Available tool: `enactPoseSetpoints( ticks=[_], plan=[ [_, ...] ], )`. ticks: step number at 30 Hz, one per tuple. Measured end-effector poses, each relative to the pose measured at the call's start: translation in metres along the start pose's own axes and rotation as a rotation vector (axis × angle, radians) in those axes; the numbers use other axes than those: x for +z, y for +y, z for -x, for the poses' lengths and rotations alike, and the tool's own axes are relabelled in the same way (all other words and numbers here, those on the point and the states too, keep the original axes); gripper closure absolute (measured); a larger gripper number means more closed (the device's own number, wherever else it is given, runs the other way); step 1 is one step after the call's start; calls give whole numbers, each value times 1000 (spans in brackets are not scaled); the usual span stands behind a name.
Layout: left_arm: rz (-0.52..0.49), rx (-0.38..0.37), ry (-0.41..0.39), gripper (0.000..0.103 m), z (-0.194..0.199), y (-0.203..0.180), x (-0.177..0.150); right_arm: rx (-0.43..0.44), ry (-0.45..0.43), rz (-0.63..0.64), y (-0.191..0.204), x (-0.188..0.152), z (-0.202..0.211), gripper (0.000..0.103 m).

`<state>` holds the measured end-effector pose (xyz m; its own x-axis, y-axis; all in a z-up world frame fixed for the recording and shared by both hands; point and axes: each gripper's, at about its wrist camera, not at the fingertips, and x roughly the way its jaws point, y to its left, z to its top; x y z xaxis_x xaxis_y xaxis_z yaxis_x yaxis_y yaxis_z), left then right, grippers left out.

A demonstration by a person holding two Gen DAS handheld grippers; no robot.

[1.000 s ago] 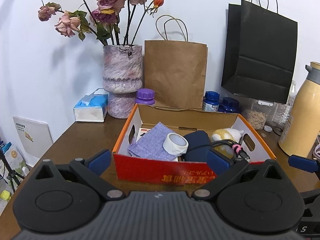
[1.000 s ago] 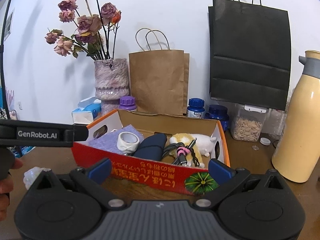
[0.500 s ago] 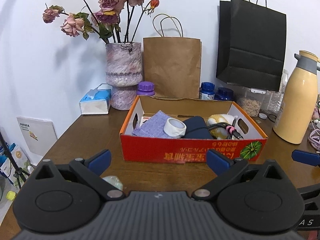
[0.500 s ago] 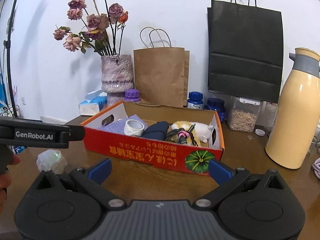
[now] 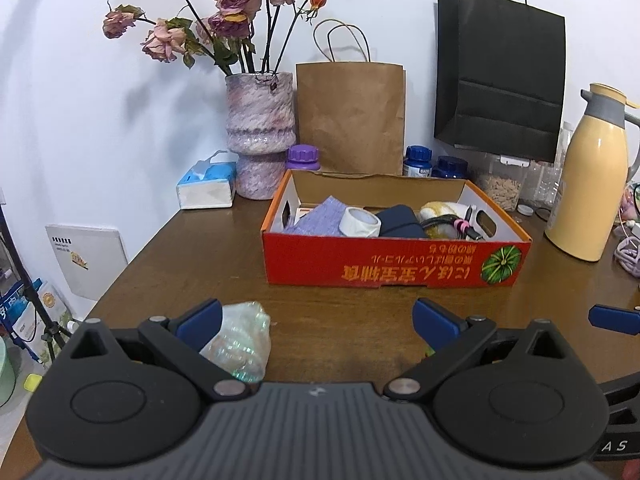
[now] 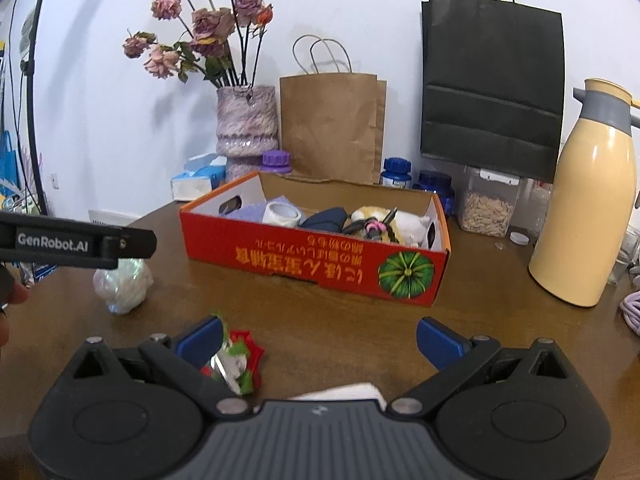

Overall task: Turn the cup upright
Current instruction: 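Move the left gripper to the iridescent plastic bag while the right approaches the white tissue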

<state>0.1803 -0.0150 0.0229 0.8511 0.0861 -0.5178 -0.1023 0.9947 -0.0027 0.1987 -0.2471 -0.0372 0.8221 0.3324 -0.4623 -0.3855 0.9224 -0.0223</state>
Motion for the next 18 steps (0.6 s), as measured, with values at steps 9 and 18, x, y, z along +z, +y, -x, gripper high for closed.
enactPoseSetpoints(
  ticks=[9, 18],
  plan=[
    [-7, 2, 17, 0, 9, 5, -16, 9, 44, 11, 2, -10, 3, 0],
    [-7, 6, 35, 0, 11, 12, -29, 23, 105, 33, 7, -29, -7, 0]
  ],
)
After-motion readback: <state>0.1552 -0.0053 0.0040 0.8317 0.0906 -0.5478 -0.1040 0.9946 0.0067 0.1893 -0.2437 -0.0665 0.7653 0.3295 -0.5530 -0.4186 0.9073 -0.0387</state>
